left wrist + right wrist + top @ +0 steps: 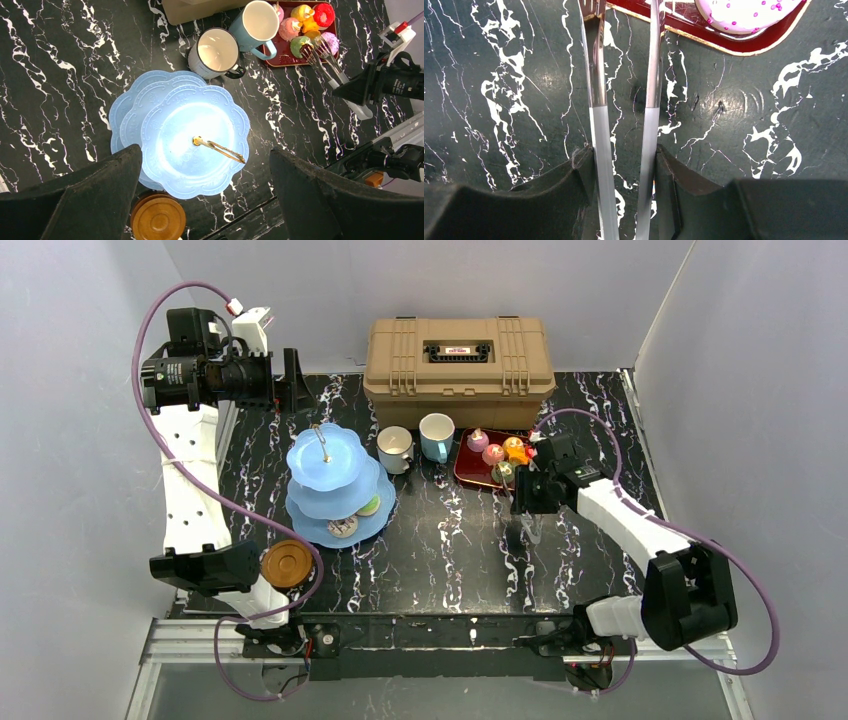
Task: Serve the afternoon tea
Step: Adjust the clamp on the tray, then pick up the desert from the tray, then place the desert on the desert table, then pick up the desert from the tray.
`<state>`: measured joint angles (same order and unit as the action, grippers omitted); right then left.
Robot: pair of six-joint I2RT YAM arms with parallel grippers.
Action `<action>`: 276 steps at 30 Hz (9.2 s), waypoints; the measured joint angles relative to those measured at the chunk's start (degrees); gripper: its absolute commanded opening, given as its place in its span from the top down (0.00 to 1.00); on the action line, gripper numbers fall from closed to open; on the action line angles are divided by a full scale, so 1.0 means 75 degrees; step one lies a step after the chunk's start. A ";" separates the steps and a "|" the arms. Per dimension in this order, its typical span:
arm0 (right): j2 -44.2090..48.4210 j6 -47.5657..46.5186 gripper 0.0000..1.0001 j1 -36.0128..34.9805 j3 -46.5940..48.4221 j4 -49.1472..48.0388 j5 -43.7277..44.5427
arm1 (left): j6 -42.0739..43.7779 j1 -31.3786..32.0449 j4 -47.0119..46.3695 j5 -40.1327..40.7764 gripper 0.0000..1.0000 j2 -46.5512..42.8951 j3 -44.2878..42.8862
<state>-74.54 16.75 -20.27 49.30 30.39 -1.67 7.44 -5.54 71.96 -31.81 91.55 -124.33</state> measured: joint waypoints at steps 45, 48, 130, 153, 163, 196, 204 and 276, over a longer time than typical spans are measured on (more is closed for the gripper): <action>-0.0892 0.1119 0.22 -0.1649 -0.0851 -0.1262 0.2515 | 0.0009 -0.0105 -0.0047 -0.0087 0.04 -0.0041 0.0041; -0.1035 0.1105 0.28 -0.1649 -0.0775 -0.1250 0.2582 | 0.0032 -0.0137 -0.0052 -0.0090 0.04 -0.0050 0.0061; -0.2157 0.0985 0.84 -0.5365 0.3952 0.0484 0.0624 | 0.0055 -0.0248 0.0058 -0.0221 0.05 -0.0143 -0.0041; -0.2952 0.0915 0.55 -0.5913 0.4447 0.0393 0.1032 | -0.0041 -0.0248 0.0251 -0.0221 0.05 -0.0166 -0.0230; -0.2952 0.0935 0.41 -0.5913 0.4456 0.0382 0.1078 | 0.0003 -0.0248 0.0251 -0.0224 0.05 -0.0192 -0.0216; -0.0691 0.1174 0.51 -0.4246 0.3110 0.0691 0.1102 | 0.0058 -0.0254 0.0248 -0.0286 0.05 -0.0236 -0.0213; -0.0064 0.1055 0.49 -0.2547 0.2340 0.1303 0.1612 | 0.0055 -0.0256 0.0248 -0.0376 0.05 -0.0236 -0.0213; -0.0125 0.0117 0.61 0.0047 0.0697 0.1329 0.1784 | 0.0055 -0.0297 0.0189 -0.0510 0.05 -0.0233 -0.0216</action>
<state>-75.48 17.63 -19.92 54.52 40.36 11.70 7.86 -7.77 73.38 -35.64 89.80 -125.95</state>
